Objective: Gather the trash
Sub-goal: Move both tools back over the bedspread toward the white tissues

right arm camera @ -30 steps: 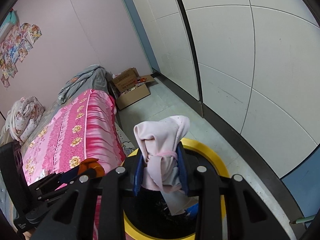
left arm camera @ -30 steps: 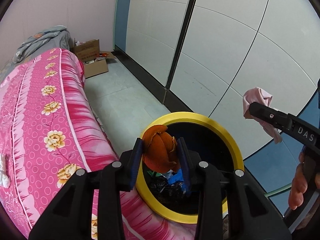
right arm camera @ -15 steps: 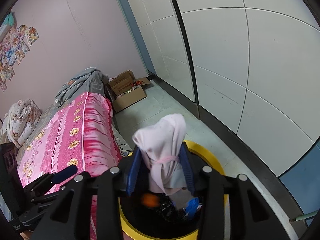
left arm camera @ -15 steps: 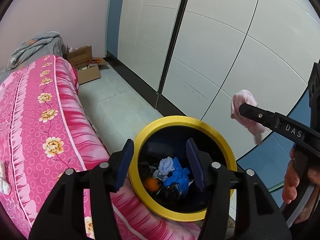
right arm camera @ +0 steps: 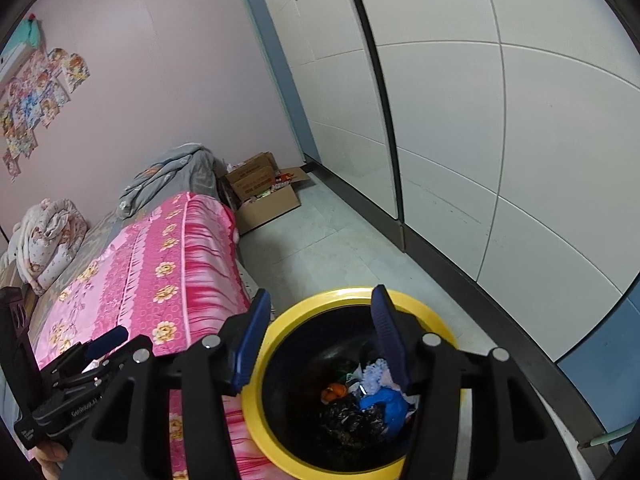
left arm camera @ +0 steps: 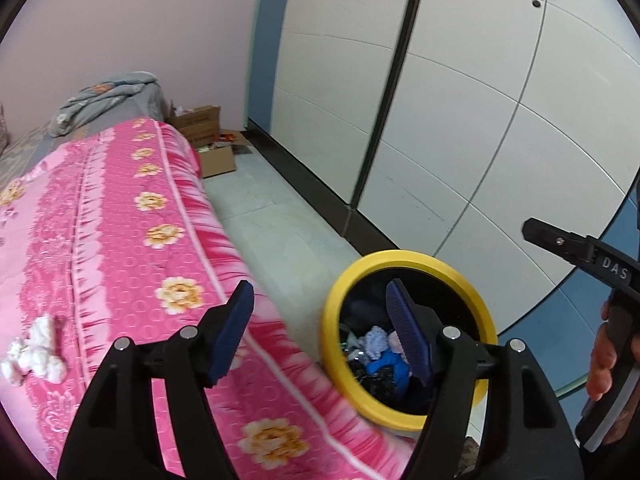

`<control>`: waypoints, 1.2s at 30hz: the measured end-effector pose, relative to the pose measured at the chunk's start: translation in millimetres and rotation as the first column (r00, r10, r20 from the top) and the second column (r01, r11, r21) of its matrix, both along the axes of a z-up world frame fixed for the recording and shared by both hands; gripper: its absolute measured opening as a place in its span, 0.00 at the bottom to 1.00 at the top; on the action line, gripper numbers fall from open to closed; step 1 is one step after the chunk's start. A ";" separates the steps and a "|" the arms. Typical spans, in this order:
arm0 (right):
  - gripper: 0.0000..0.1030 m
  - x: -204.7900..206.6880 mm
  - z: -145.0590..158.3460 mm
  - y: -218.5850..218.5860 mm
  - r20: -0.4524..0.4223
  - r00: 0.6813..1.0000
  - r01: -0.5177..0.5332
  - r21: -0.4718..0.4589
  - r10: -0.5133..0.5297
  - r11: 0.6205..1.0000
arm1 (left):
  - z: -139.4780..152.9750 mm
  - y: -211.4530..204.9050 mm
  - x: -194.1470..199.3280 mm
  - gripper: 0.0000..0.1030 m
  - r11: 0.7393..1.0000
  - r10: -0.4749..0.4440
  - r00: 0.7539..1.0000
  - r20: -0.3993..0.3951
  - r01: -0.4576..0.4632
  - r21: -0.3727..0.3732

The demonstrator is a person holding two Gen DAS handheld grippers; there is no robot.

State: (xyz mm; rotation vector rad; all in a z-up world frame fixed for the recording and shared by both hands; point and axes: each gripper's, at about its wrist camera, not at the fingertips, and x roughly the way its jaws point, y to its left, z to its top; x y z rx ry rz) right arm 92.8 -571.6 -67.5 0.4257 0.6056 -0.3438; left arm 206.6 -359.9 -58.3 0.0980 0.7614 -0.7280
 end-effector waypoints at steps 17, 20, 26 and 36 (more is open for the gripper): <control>0.52 35.8 31.4 121.4 0.012 0.959 -0.282 -0.050 0.283 0.958 | -2.4 163.6 51.7 0.65 0.960 0.273 0.961 0.042 -0.275 0.057; 0.52 47.7 29.9 147.9 0.002 0.942 -0.335 -0.043 0.335 0.941 | -9.5 197.9 63.0 0.65 0.942 0.325 0.945 0.040 -0.327 0.076; 0.52 74.7 22.4 201.9 -0.030 0.898 -0.439 -0.033 0.438 0.898 | -25.7 252.4 78.8 0.65 0.910 0.399 0.916 0.031 -0.400 0.111; 0.52 119.4 1.8 258.1 -0.063 0.834 -0.547 0.030 0.548 0.837 | -59.2 300.5 103.2 0.65 0.877 0.468 0.883 -0.023 -0.462 0.131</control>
